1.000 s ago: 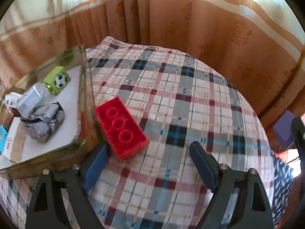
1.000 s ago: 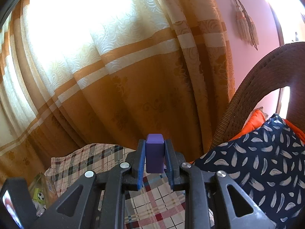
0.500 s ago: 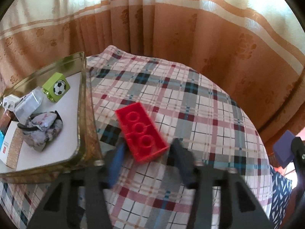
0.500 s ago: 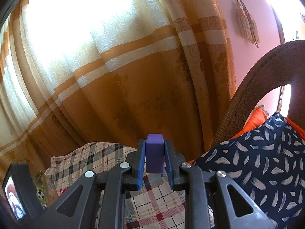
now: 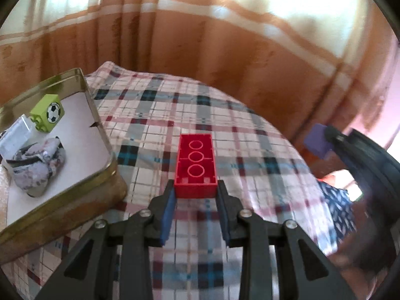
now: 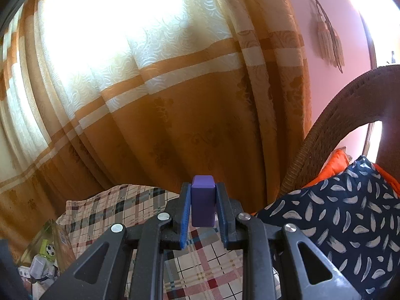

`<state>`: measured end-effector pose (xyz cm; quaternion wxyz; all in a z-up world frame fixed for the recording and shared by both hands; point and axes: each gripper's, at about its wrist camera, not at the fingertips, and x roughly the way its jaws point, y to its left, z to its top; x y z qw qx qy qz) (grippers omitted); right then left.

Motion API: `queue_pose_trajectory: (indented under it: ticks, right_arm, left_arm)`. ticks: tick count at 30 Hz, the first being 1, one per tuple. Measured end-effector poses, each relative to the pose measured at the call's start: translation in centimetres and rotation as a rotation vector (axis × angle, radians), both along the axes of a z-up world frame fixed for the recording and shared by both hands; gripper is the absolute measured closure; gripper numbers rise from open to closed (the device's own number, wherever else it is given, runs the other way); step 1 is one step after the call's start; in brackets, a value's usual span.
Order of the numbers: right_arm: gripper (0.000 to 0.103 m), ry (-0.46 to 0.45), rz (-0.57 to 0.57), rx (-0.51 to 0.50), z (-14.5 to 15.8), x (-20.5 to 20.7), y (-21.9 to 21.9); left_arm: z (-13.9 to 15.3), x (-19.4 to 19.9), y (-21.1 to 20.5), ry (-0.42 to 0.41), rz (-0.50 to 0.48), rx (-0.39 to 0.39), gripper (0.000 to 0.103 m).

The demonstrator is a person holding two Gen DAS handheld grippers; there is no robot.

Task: Organize rigid objects
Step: 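Grasp the red Lego brick with the left tool, then carry the red brick with left tool while right tool carries the purple cube over tray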

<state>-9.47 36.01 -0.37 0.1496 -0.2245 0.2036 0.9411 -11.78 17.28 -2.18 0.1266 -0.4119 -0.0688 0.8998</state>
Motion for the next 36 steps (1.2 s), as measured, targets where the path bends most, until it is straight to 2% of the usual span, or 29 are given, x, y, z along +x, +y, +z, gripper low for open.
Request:
queue_pose_trajectory:
  ticks: [6, 9, 12, 15, 17, 19, 22, 25, 26, 27, 32, 36]
  right_arm:
    - [0.081, 0.007, 0.005, 0.009, 0.1, 0.1, -0.2]
    - [0.081, 0.009, 0.017, 0.023, 0.2, 0.0, -0.6]
    - [0.081, 0.008, 0.027, 0.039, 0.3, 0.0, -1.0]
    - [0.081, 0.002, 0.032, 0.048, 0.3, -0.1, -1.3]
    - [0.081, 0.001, 0.032, 0.052, 0.3, -0.1, -1.4]
    - [0.081, 0.003, 0.031, 0.054, 0.3, 0.0, -1.4]
    - [0.081, -0.001, 0.032, 0.051, 0.3, -0.1, -1.3]
    - [0.081, -0.006, 0.037, 0.054, 0.2, -0.2, -1.4]
    - [0.081, -0.005, 0.039, 0.055, 0.3, -0.2, -1.4]
    - [0.081, -0.004, 0.04, 0.055, 0.3, -0.2, -1.4]
    - [0.081, 0.003, 0.043, 0.063, 0.3, -0.2, -1.6]
    - [0.081, 0.01, 0.044, 0.077, 0.5, 0.1, -2.0]
  left_arm:
    - [0.8, 2.0, -1.1, 0.052, -0.093, 0.054, 0.073]
    - [1.0, 2.8, -1.3, 0.077, -0.105, 0.02, 0.073]
    - [0.7, 2.7, -1.4, 0.058, -0.104, -0.008, 0.073]
    - [-0.1, 1.9, -1.6, -0.02, -0.098, -0.009, 0.072]
    - [-0.3, 1.7, -1.9, -0.043, -0.095, -0.002, 0.068]
    - [-0.3, 1.2, -1.3, -0.022, -0.087, -0.059, 0.054]
    - [-0.4, 0.3, -0.3, -0.016, -0.112, -0.11, 0.053]
    - [-0.7, -0.4, 0.4, -0.009, -0.11, -0.156, 0.055]
    - [-0.6, -0.4, 0.5, -0.006, -0.111, -0.159, 0.06]
    - [-0.5, -0.4, 0.5, -0.003, -0.113, -0.164, 0.073]
    - [-0.2, 0.5, -0.4, 0.01, -0.107, -0.141, 0.073]
    - [0.9, 1.7, -0.8, 0.049, -0.109, -0.159, 0.073]
